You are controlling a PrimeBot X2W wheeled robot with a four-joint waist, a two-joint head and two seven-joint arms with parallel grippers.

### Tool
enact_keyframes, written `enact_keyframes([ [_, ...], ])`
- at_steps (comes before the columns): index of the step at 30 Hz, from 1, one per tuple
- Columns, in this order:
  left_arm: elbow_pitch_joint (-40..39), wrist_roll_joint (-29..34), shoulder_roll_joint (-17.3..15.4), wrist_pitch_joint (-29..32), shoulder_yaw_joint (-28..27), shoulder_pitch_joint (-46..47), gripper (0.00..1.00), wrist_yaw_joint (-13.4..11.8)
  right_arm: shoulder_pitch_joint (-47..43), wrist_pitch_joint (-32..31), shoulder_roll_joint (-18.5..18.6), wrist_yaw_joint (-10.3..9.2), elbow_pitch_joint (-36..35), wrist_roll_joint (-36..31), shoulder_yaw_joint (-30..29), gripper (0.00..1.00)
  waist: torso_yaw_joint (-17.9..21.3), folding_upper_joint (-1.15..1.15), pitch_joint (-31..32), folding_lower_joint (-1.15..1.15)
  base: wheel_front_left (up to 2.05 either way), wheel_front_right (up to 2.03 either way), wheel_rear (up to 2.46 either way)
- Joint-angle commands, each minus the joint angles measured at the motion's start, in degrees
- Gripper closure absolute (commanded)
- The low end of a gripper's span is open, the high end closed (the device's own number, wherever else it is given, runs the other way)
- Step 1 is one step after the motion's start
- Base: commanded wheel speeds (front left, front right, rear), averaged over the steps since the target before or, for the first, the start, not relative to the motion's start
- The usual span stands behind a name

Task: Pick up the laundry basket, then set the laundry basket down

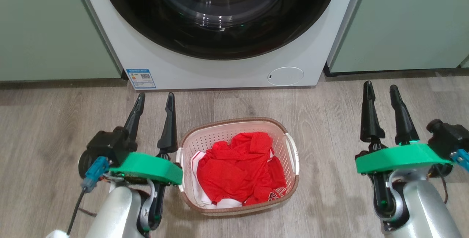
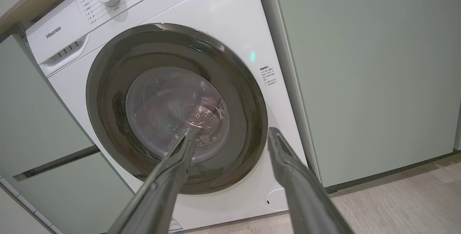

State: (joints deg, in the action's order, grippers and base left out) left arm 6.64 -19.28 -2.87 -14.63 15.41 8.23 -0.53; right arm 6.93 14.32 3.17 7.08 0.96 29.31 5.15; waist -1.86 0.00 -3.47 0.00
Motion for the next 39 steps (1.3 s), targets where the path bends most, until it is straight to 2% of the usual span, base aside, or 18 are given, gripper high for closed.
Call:
enact_keyframes([
  [1, -1.76, -0.67, -0.01, -0.37, -1.76, 2.79, 0.0, -0.18, 1.89, 0.68, -0.29, 0.41, -1.81, -0.43, 1.15, 0.0, -0.02, 0.0, -0.04, 0.0, 0.0, 0.0, 0.0],
  [3, -1.42, -1.15, -0.01, -0.37, -1.74, 2.67, 0.0, -0.09, 1.91, 0.68, -0.29, 0.41, -1.7, -0.45, 1.22, 0.0, 0.0, 0.0, -0.1, 0.0, 0.0, 0.0, 0.0],
  [4, 0.28, -1.12, 0.01, 0.0, 0.0, -0.01, 1.0, 0.01, -0.01, -0.01, 0.0, 0.0, 0.07, 0.01, 0.03, 1.0, -0.01, 0.0, -0.1, 0.0, 0.0, 0.0, 0.0],
  [9, 3.2, -1.53, 0.0, 0.14, 0.33, -1.87, 1.0, 0.05, -1.26, -0.25, -0.01, 0.0, 3.2, 0.44, 0.39, 1.0, 0.0, 0.0, -0.08, 0.0, 0.0, 0.0, 0.0],
  [39, 4.36, -19.82, -0.92, 4.24, -3.81, -1.89, 1.0, 1.97, -1.18, -4.25, 0.81, 0.1, 5.54, 16.54, -1.32, 1.0, 0.45, 0.0, 0.73, 0.0, 0.0, 0.0, 0.0],
])
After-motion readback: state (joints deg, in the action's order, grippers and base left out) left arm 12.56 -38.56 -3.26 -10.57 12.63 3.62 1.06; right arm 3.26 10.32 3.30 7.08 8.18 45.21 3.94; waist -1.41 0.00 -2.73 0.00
